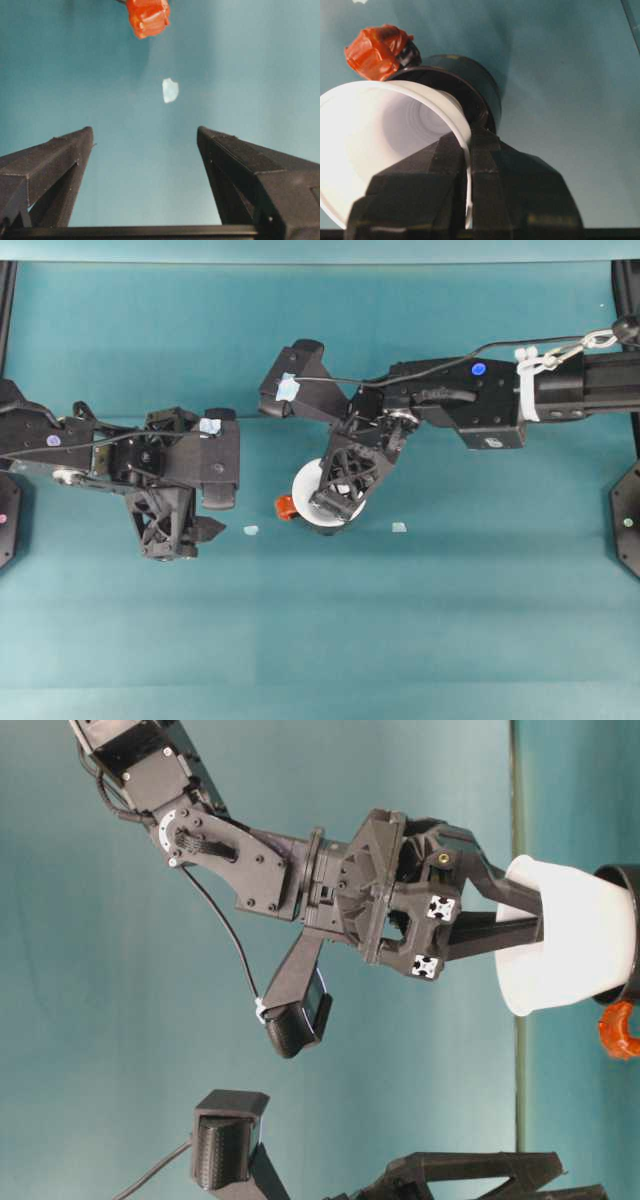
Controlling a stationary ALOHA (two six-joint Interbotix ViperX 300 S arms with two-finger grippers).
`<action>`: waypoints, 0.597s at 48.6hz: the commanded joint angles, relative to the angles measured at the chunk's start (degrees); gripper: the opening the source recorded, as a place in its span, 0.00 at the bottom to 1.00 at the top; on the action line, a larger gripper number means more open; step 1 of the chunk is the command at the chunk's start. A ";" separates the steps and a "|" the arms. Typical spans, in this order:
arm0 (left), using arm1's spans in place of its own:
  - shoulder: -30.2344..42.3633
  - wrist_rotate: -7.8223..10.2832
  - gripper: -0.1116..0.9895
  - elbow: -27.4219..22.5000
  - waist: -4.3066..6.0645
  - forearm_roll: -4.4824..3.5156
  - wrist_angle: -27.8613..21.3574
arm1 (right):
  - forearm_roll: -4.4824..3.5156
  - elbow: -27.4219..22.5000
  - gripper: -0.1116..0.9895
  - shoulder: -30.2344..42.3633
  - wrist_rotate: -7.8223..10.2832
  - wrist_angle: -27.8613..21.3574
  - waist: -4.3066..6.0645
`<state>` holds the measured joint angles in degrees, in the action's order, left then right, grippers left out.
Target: Put the paper cup into the moved red handle cup holder.
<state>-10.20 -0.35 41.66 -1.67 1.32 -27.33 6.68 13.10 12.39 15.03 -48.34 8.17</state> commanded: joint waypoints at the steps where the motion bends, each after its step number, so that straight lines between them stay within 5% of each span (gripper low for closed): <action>1: -0.44 -0.09 0.94 -0.26 0.00 0.18 0.26 | 0.00 -0.26 0.01 -0.62 -0.18 0.26 -0.26; 10: -0.44 -0.09 0.94 -0.26 0.00 0.26 0.35 | 0.18 -0.26 0.05 -0.70 -0.26 0.00 -0.26; 16: -0.44 -0.26 0.94 -0.44 0.09 0.26 0.35 | 0.18 -0.35 0.16 -0.97 -0.26 0.09 -0.62; 24: -0.44 -0.26 0.94 -0.62 0.00 0.18 0.26 | -0.44 -0.70 0.54 -2.20 -0.18 0.26 -0.62; 27: -0.44 -0.26 0.94 -0.53 0.09 0.18 0.26 | -1.41 -0.79 0.71 -2.99 0.00 0.35 -0.62; 29: -0.44 -0.26 0.94 -0.53 0.00 0.18 0.26 | -2.72 -0.97 0.81 -3.96 0.00 0.35 -0.70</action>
<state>-10.20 -0.53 41.84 -1.67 1.49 -27.33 5.45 13.10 10.99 14.94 -48.25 7.73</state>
